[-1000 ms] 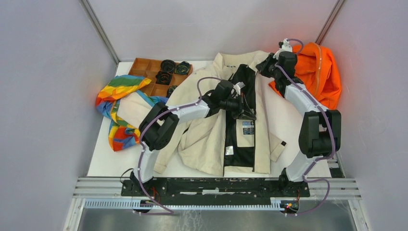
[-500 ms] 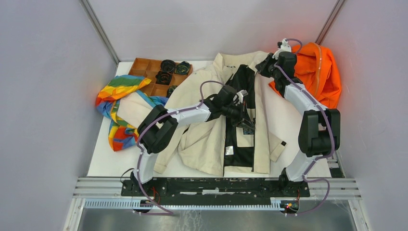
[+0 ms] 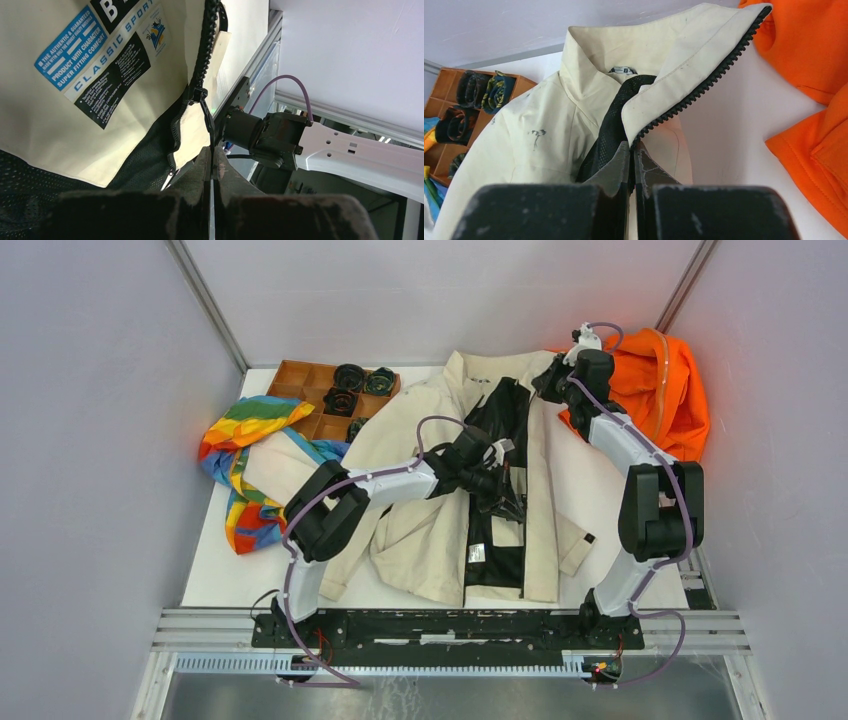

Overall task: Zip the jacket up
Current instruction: Adjust the zipper on the jacket.

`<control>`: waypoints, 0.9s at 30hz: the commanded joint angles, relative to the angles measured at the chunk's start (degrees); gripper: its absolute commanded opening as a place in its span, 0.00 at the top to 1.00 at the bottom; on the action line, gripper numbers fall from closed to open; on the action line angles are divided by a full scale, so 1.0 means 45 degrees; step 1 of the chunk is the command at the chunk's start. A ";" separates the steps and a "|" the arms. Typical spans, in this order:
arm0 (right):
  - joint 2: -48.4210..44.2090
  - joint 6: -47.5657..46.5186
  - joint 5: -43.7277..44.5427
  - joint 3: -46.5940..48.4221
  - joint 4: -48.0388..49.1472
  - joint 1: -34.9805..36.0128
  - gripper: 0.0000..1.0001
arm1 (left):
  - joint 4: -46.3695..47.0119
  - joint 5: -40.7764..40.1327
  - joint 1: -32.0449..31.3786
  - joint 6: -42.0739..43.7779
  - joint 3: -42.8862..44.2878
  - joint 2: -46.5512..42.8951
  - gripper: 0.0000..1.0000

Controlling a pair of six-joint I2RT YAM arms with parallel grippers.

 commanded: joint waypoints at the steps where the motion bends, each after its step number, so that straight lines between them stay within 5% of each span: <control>1: 0.0216 -0.0637 0.0504 0.0607 0.0953 -0.0136 0.98 | -0.0063 0.0740 -0.0240 0.0530 -0.0065 -0.0485 0.98; 15: 0.0525 -0.1614 -0.0573 0.0935 0.0687 -0.0233 0.90 | -0.0333 0.0730 -0.0329 0.0725 0.0079 -0.0370 0.98; 22: -0.0357 -0.2850 -0.4206 -0.0130 0.0932 -0.0740 0.46 | -0.0304 0.0689 -0.0317 0.0806 0.0205 -0.0294 0.98; 27: -0.1528 -0.4463 -0.5612 -0.0949 0.0327 -0.1271 0.32 | -0.0221 0.0679 -0.0330 0.0842 0.0222 -0.0269 0.98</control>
